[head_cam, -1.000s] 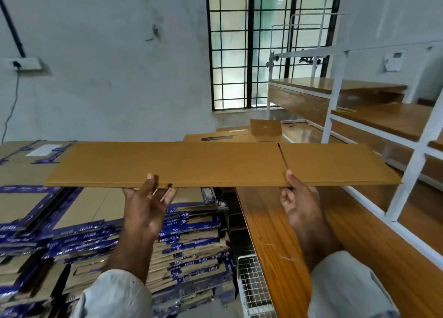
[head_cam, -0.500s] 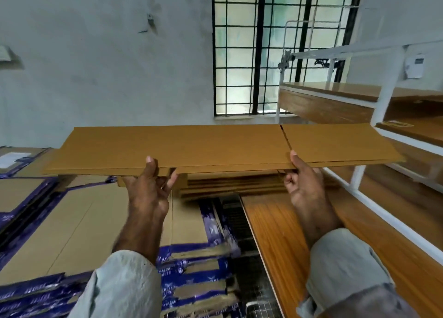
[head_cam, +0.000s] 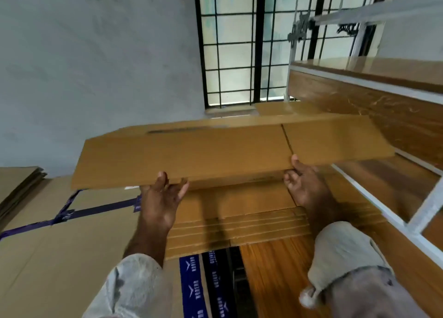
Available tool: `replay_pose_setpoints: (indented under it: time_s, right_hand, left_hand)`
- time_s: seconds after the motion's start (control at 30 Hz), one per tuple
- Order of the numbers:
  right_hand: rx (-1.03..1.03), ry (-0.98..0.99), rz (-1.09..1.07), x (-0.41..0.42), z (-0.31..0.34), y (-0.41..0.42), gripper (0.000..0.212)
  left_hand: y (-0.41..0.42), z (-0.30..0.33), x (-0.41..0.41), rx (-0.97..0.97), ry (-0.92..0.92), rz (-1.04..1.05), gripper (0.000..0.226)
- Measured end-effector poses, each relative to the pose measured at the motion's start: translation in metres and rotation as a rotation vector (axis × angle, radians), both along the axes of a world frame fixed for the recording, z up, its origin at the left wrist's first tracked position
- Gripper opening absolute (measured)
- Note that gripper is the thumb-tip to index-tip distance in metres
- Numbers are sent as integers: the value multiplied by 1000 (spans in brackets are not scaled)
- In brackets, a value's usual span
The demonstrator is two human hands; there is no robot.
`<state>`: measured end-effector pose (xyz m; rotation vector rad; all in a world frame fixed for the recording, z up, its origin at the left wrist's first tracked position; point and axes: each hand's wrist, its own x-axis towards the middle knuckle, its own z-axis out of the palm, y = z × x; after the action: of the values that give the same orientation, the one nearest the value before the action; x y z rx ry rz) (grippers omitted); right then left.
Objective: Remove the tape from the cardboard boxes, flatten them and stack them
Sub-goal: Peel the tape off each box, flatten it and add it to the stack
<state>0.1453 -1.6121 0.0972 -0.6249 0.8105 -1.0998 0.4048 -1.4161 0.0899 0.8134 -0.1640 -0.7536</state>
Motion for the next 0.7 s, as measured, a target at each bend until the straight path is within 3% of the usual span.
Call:
replay_pose_setpoints:
  time_s: [0.1,0.27,0.37,0.43,0.7]
  right_hand:
    - [114,179,3,4,-58,-34,21]
    - [306,386,24,-5,-147,-47,23]
    - [253,451,13,-8,-180,-43,35]
    - [210,489,-33,-4,-184,-43,28]
    - [211,705,-210,17,-187,-52,29]
  left_hand:
    - [-28,-55,10,286,66,-53,45]
    - [-40,-137,9,660,114,-166,28]
    - [-39,-158,9,748,80,-185,22]
    - [-41,-163,11,760,41,-176,21]
    - [-50,-170,15,882,-111,-189,40]
